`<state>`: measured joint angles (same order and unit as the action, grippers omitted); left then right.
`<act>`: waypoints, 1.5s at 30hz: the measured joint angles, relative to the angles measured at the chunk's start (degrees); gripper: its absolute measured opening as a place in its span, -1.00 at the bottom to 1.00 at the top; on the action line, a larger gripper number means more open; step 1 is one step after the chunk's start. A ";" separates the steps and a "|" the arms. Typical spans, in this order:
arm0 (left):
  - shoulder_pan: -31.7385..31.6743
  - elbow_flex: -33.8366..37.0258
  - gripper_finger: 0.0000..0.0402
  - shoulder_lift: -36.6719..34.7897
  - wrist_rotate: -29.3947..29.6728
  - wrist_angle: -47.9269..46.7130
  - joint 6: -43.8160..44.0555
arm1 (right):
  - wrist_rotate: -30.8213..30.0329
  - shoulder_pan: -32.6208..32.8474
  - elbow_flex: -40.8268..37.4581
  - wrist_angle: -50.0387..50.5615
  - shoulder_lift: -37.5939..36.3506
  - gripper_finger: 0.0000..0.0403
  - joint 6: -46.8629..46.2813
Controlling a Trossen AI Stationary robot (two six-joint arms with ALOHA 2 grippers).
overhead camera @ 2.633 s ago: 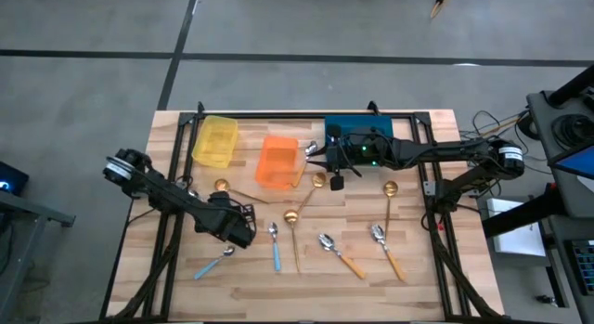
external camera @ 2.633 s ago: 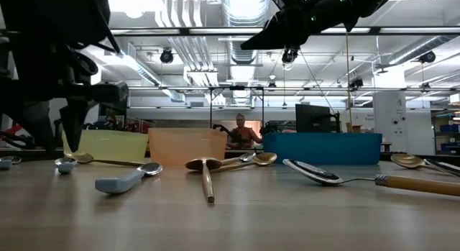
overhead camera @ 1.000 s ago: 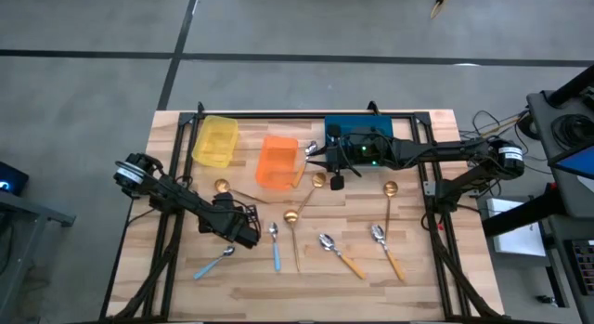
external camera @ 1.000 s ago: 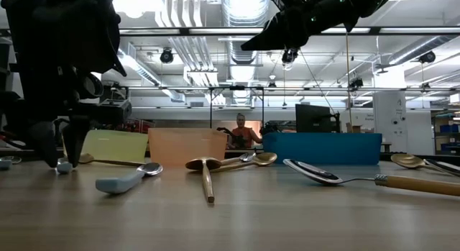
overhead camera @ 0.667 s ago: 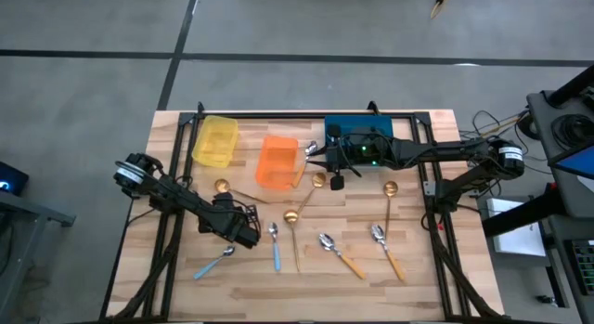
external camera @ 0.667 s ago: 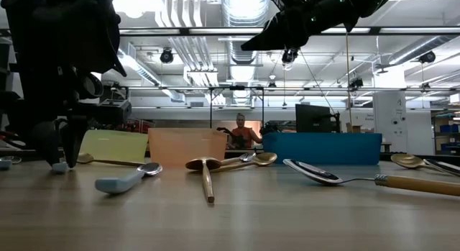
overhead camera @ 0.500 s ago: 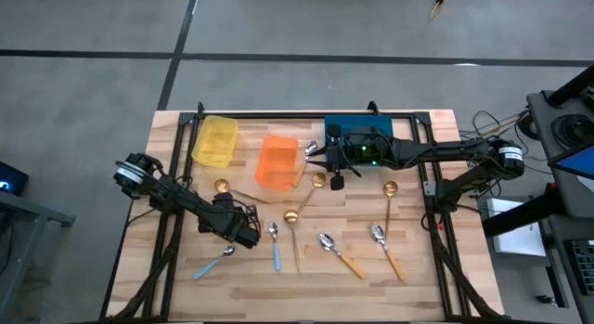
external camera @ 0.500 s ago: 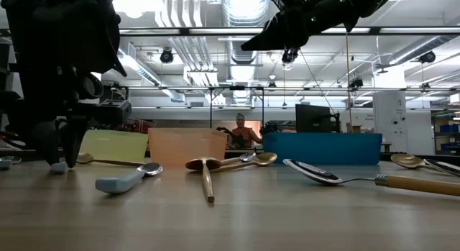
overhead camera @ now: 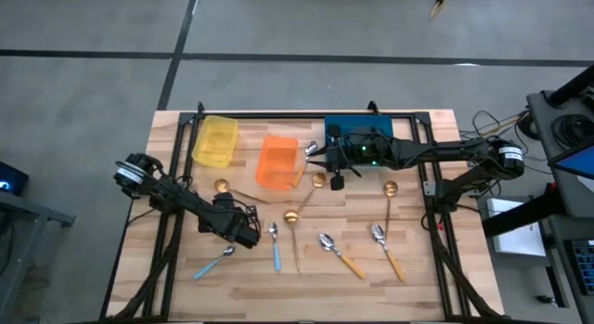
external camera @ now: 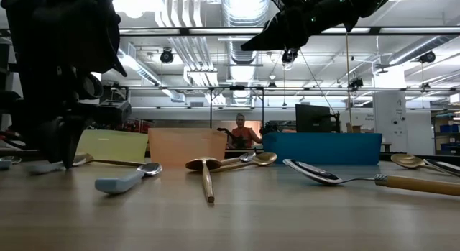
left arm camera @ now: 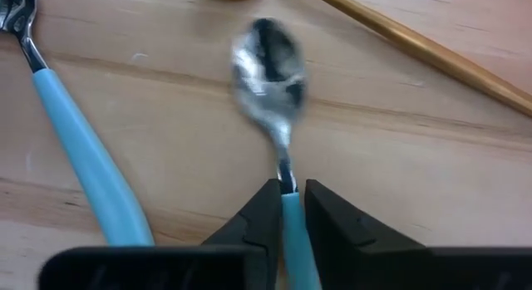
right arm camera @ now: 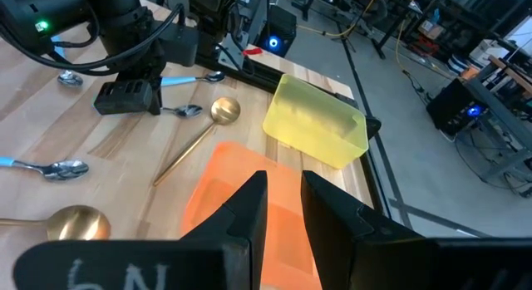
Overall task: Sort silverware by color (type)
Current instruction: Put the blue spoon into the orange bin
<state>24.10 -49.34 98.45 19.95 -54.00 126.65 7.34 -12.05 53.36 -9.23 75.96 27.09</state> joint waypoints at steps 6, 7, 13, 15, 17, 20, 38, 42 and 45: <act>0.08 -0.17 -0.95 1.11 -0.21 -0.11 -0.56 | 0.01 0.00 0.00 0.04 0.00 -0.66 0.11; 0.12 -0.17 -0.94 1.15 -0.22 -0.09 -0.57 | 0.02 0.00 0.00 0.06 0.00 -0.66 0.16; 0.26 -3.02 -0.96 0.82 -2.10 -3.78 -2.87 | 0.00 0.00 0.00 0.11 0.00 -0.66 0.18; 0.29 -4.81 -0.96 0.40 -1.95 -6.80 -3.82 | 0.00 0.00 0.00 0.11 0.00 -0.66 0.20; 0.22 -6.46 -0.96 0.26 -1.68 -9.13 -4.67 | 0.00 0.00 0.00 0.11 0.00 -0.66 0.18; 0.24 -8.91 -0.97 -0.11 -1.44 -12.71 -5.80 | 0.00 0.00 0.00 0.11 0.00 -0.66 0.18; -1.80 -14.78 -0.97 -4.85 8.08 -18.71 -13.30 | 0.00 -0.09 0.00 1.59 0.00 -0.66 0.99; -3.34 -14.78 -0.97 -6.26 9.43 -18.66 -16.13 | -0.02 -0.40 0.00 1.73 0.00 -0.66 0.82; -4.28 -14.78 -0.97 -7.57 11.24 -18.54 -17.67 | -0.03 -0.75 0.00 2.17 0.00 -0.66 0.74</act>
<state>19.82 -64.12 90.88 31.19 -72.53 108.98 7.31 -12.81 53.36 -7.07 75.96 27.83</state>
